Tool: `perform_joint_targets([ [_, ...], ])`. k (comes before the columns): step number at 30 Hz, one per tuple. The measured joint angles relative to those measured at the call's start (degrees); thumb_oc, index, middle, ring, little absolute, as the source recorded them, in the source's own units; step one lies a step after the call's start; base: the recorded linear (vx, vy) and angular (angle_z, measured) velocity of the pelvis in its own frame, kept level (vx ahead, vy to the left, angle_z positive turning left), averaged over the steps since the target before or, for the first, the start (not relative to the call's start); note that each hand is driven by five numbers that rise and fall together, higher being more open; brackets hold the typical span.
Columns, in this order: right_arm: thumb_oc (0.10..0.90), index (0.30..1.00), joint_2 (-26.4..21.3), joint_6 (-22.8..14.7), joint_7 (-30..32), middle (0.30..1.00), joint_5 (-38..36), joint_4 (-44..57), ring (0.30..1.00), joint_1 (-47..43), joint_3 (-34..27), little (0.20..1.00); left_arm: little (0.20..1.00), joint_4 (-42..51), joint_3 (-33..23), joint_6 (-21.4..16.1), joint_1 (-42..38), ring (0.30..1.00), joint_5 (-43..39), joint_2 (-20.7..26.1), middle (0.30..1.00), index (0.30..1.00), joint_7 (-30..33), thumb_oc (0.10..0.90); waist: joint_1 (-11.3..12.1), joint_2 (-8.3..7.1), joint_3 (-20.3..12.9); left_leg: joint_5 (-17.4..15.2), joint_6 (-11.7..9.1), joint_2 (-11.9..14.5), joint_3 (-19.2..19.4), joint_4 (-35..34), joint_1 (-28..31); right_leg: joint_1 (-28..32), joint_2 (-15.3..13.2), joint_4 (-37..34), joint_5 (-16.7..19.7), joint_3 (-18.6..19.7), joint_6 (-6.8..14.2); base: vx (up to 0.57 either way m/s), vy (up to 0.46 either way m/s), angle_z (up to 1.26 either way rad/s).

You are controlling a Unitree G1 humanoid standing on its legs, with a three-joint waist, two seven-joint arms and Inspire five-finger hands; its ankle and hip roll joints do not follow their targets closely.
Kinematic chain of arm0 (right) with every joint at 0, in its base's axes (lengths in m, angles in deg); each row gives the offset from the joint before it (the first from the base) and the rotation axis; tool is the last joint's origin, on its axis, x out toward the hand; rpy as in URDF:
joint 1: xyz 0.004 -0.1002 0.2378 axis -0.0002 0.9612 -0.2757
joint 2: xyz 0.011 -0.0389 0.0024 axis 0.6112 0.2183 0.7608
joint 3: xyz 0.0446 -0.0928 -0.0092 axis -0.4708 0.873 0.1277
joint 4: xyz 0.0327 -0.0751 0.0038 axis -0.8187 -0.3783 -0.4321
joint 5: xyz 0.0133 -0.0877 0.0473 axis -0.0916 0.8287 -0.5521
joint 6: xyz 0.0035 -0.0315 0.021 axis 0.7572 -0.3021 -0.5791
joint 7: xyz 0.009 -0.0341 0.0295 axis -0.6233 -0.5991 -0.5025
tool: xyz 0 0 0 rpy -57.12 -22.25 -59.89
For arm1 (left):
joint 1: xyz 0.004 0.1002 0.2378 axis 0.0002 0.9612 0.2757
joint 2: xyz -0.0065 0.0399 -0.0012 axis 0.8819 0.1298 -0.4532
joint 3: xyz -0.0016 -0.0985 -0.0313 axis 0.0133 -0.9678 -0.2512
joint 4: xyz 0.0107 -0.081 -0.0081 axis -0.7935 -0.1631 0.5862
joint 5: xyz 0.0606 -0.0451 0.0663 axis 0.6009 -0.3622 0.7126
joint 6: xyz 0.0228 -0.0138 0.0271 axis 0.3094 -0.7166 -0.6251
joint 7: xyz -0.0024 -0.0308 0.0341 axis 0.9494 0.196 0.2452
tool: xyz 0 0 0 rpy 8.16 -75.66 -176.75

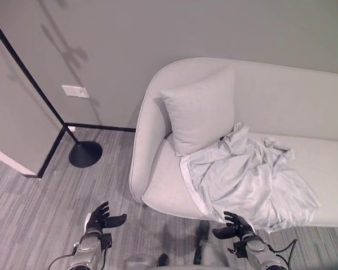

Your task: Hang the clothes on the sofa on the clothes rack.

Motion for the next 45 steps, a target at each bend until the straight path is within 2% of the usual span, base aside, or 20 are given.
perform_joint_targets([
  [3, 0.800, 0.900, -0.8, -0.3, 0.1, 0.900, 0.2, 0.7, 0.900, 0.0, -0.3, 0.900, 0.900, 2.5, 0.0, 0.1, 2.0, 0.900, -1.2, -0.2, 0.900, 0.900, 0.4, 0.800, -0.3, -1.35, 0.8, -2.8, -1.1, -0.2, 2.1, 4.6, -0.7, 2.3, 3.1, 1.0, 1.7, -1.9, -9.3, 0.10, -0.452, 0.45],
  [4, 0.800, 0.900, -1.4, -0.1, 0.7, 0.900, 0.2, 1.1, 0.900, 0.1, -0.7, 0.900, 0.900, 2.3, -0.2, 0.2, 1.7, 0.900, -1.2, -1.3, 0.900, 0.900, 0.8, 0.800, -0.4, -0.71, 1.4, -4.3, -1.9, 0.2, 4.6, 10.2, -2.7, 3.9, 2.7, -0.6, 1.9, -2.7, -10.2, 0.16, -0.584, 0.87],
  [6, 0.800, 0.900, -1.7, 0.0, 1.1, 0.900, 0.2, 1.7, 0.900, 1.3, -1.2, 0.900, 0.900, 3.2, 0.1, 0.3, 1.8, 0.900, -1.2, -1.6, 0.900, 0.900, 0.3, 0.800, -1.3, -3.05, 2.8, -5.6, -2.9, 0.4, 14.3, 24.2, -9.3, 8.5, 1.4, -4.9, 1.6, -5.3, -10.9, 0.16, -0.526, 0.95],
  [7, 0.800, 0.900, -1.1, 0.1, 1.4, 0.900, 0.3, 1.1, 0.900, 2.4, -1.3, 0.900, 0.900, 5.7, 0.2, 0.3, 3.0, 0.900, -1.1, -0.7, 0.900, 0.900, 0.2, 0.800, -0.7, -3.68, 3.2, -7.9, -0.8, 5.3, 21.7, 27.5, -10.6, 11.8, 2.3, -7.4, 0.7, -6.4, -11.8, 0.24, -0.481, 0.53],
  [8, 0.800, 0.900, -0.9, 0.1, 1.7, 0.900, 0.3, 0.6, 0.900, 2.7, -1.2, 0.900, 0.900, 8.4, 0.9, 0.1, 3.7, 0.900, -1.1, 0.6, 0.900, 0.900, 0.3, 0.800, 1.1, -5.24, 3.9, -9.0, -1.2, 9.9, 23.7, 24.9, -11.3, 12.6, 3.3, -7.9, -0.2, -6.6, -12.2, 0.19, -0.305, 0.11],
  [10, 0.800, 0.900, -2.0, 0.0, 2.1, 0.900, 1.9, -1.1, 0.900, 0.1, -2.4, 0.900, 0.900, 8.9, 1.8, 0.6, 3.6, 0.900, -1.1, 0.3, 0.900, 0.900, 0.2, 0.800, 2.9, -6.13, 5.3, -7.9, -3.1, 9.9, 15.3, 14.1, -11.7, 12.3, 3.3, -8.2, -0.3, -3.9, -12.3, 0.24, -0.199, -0.42],
  [12, 0.800, 0.900, -3.0, 0.1, 3.1, 0.900, 2.5, -4.2, 0.900, -2.4, -3.6, 0.900, 0.900, 8.6, 3.3, 1.6, 3.3, 0.900, -1.1, -0.6, 0.900, 0.900, -0.4, 0.800, 2.8, -4.57, 6.3, -5.1, -2.5, 8.3, 14.0, 5.4, -11.6, 13.3, 3.3, -8.2, -0.6, -3.0, -11.9, 0.16, -0.086, -0.38],
  [15, 0.800, 0.900, -4.8, 0.3, 3.4, 0.900, 2.6, -7.0, 0.900, -4.1, -3.1, 0.900, 0.900, 8.8, 4.0, 1.6, 3.2, 0.900, -0.7, -2.2, 0.900, 0.900, -1.1, 0.800, 3.0, 1.96, 5.6, 0.0, -1.1, 6.0, 5.7, -0.6, -12.5, 14.3, 6.9, -8.6, -1.2, -0.7, -9.9, 0.18, 0.002, -0.67],
  [17, 0.800, 0.900, -3.3, 0.6, 3.0, 0.900, 3.6, -7.8, 0.900, -4.4, -1.5, 0.900, 0.900, 9.0, 3.2, 2.0, 3.9, 0.900, 0.2, -1.3, 0.900, 0.900, -0.4, 0.800, 4.6, 3.12, 4.8, 2.4, 0.0, 6.3, 6.7, 0.2, -11.4, 14.5, 7.5, -7.4, -1.5, 0.4, -8.9, 0.15, 0.028, -1.27],
  [18, 0.800, 0.900, -3.2, 0.4, 2.9, 0.900, 4.6, -6.3, 0.900, -5.3, 0.0, 0.900, 0.900, 9.1, 3.4, 2.5, 3.4, 0.900, 0.4, -0.8, 0.900, 0.900, 0.0, 0.800, 3.7, 5.29, 6.1, 4.3, 2.1, 7.0, 6.8, 1.4, -10.4, 8.9, 6.9, 7.5, -5.3, 1.1, -4.7, 0.03, -0.123, -0.58],
  [19, 0.800, 0.900, -2.6, 0.4, 2.7, 0.900, 4.6, -4.9, 0.900, -4.4, 0.3, 0.900, 0.900, 8.7, 3.4, 2.6, 3.2, 0.900, 0.9, -0.2, 0.900, 0.900, -0.2, 0.800, 2.3, 5.75, 6.3, 4.0, 2.2, 6.9, 6.7, 1.6, -9.5, 5.6, 5.7, 15.5, -7.5, 1.6, -4.0, 0.06, -0.195, -0.18],
  [23, 0.800, 0.900, -1.1, 1.5, 1.8, 0.900, 4.8, -1.9, 0.900, -3.3, -0.1, 0.900, 0.900, 10.1, 1.9, 1.7, 0.0, 0.900, 1.3, 0.7, 0.900, 0.900, 0.0, 0.800, 2.5, 5.56, 5.8, 4.1, 3.7, 5.7, 9.3, 1.3, -8.6, 9.3, -2.2, 21.2, -12.7, -0.7, -3.7, 0.09, -0.252, -0.24],
  [25, 0.800, 0.900, -1.1, 1.4, 1.3, 0.900, 5.2, 2.1, 0.900, -2.4, -0.1, 0.900, 0.900, 10.0, 0.8, 1.8, -0.2, 0.900, 1.3, 1.2, 0.900, 0.900, 0.1, 0.800, 3.0, 5.21, 5.2, 4.1, 3.6, 5.2, 10.0, 1.2, -8.2, 13.9, -7.9, 12.9, -11.0, -4.7, -1.0, 0.14, -0.471, -0.30],
  [29, 0.800, 0.900, -1.1, 1.3, 1.1, 0.900, 6.8, 5.9, 0.900, -2.8, -0.1, 0.900, 0.900, 12.2, -0.8, 1.6, 2.4, 0.900, 1.3, 3.4, 0.900, 0.900, 0.0, 0.800, 3.4, 1.28, 2.8, 3.5, 1.4, 5.2, 11.0, 0.5, -8.6, 16.5, -8.7, -1.5, -7.0, -1.0, 4.4, 0.08, -0.568, -0.10],
  [32, 0.800, 0.900, -2.2, 1.2, 1.2, 0.900, 6.9, 8.4, 0.900, -2.2, -0.9, 0.900, 0.900, 16.3, -1.0, 1.6, 5.0, 0.900, 1.3, 5.6, 0.900, 0.900, 0.3, 0.800, 2.9, -1.43, 0.5, 3.7, -0.8, 7.0, 9.7, -0.1, -9.5, 16.1, -5.2, -5.1, -4.1, 0.3, 2.5, -0.03, -0.375, 0.14],
  [38, 0.800, 0.900, -10.7, 1.3, 4.3, 0.900, 7.0, 8.6, 0.900, -4.0, -3.1, 0.900, 0.900, 21.6, -1.5, 1.6, 5.9, 0.900, 1.3, 5.9, 0.900, 0.900, 2.5, 0.800, 2.1, 4.44, 0.6, 5.8, -5.6, 15.8, 8.4, -0.5, -11.8, 16.6, 4.4, -8.3, -3.1, -2.8, -3.0, -0.04, -0.329, 0.14],
  [40, 0.800, 0.900, -12.3, 1.7, 5.8, 0.900, 7.0, 7.8, 0.900, -4.1, -4.2, 0.900, 0.900, 24.9, -0.8, 2.2, 5.9, 0.900, 1.3, 5.9, 0.900, 0.900, 2.4, 0.800, 1.7, 4.83, 1.6, 6.6, -4.5, 14.5, 11.2, 3.6, -13.8, 17.3, 4.2, -8.5, -3.7, -4.2, -4.0, 0.05, -0.096, 0.30],
  [42, 0.800, 0.900, -12.9, 1.8, 6.1, 0.900, 7.0, 5.8, 0.900, -4.3, -5.1, 0.900, 0.900, 28.4, 1.3, 2.0, 5.8, 0.900, 1.3, 4.5, 0.900, 0.900, 1.0, 0.800, 1.9, 5.27, 1.5, 7.9, -4.9, 13.8, 9.1, 4.0, -13.1, 18.2, 4.0, -8.6, -4.5, -4.0, -4.7, 0.13, -0.006, 0.05],
  [44, 0.800, 0.900, -12.9, 1.7, 6.8, 0.900, 7.0, 5.5, 0.900, -4.8, -5.3, 0.900, 0.900, 30.9, 4.7, 2.0, 5.0, 0.900, 1.4, 3.5, 0.900, 0.900, 0.2, 0.800, 1.6, 5.13, 1.3, 5.1, -5.5, 8.3, 7.1, 2.2, -12.8, 18.1, 2.4, -8.6, -4.6, -3.5, -4.9, 0.15, 0.056, -0.17],
  [45, 0.800, 0.900, -13.1, 1.7, 6.9, 0.900, 6.9, 5.5, 0.900, -5.1, -5.1, 0.900, 0.900, 34.7, 6.3, 2.0, 4.7, 0.900, 1.5, 2.3, 0.900, 0.900, -0.3, 0.800, 1.6, 8.07, 0.1, 3.5, -2.6, 5.2, 6.5, -1.1, -12.4, 16.5, 4.0, -8.5, -4.0, -2.7, -4.5, 0.11, 0.094, -0.59],
])
